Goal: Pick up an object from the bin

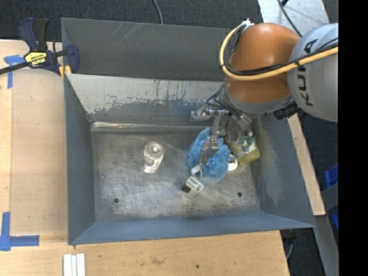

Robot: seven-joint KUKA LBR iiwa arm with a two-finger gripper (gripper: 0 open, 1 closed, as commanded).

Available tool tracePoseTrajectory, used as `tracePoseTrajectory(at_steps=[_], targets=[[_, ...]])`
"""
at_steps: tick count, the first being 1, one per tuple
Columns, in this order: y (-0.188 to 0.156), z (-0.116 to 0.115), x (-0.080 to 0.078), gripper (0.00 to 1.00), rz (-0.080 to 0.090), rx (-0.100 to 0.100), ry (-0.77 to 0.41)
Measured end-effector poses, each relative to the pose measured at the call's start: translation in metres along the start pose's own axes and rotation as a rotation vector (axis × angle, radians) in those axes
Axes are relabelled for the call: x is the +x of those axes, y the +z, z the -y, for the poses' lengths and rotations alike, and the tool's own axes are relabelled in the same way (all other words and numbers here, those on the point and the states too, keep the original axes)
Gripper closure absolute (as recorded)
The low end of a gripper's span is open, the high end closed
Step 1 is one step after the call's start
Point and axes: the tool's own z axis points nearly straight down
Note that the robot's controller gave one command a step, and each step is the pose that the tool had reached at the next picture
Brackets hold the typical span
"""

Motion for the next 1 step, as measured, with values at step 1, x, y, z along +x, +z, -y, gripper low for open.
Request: tracePoseTrajectory(at_steps=[1], targets=[[0.06,0.0119,0.0323,0.0,-0.014,-0.001,-0.025]])
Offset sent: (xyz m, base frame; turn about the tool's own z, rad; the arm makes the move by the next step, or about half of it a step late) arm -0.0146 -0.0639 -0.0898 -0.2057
